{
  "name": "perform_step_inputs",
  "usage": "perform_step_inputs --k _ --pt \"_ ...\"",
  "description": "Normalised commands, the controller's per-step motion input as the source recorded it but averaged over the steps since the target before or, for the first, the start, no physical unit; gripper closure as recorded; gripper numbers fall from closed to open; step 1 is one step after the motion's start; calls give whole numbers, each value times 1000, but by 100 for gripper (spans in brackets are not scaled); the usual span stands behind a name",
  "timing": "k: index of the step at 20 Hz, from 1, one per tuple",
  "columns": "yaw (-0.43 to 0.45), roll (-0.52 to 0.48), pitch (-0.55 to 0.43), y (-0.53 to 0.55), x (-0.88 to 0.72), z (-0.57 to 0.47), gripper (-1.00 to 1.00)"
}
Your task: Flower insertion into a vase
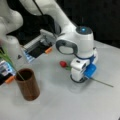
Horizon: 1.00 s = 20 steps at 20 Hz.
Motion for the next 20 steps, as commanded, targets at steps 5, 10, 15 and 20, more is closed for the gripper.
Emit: perform_step_inputs --k 5,10,15,20 --pt "-6 -198 -108 185 83 -349 100" --pt "-15 -182 -90 217 76 -382 100" --pt "-33 -134 -38 179 33 -358 100" --pt "-43 -96 6 76 38 -332 100"
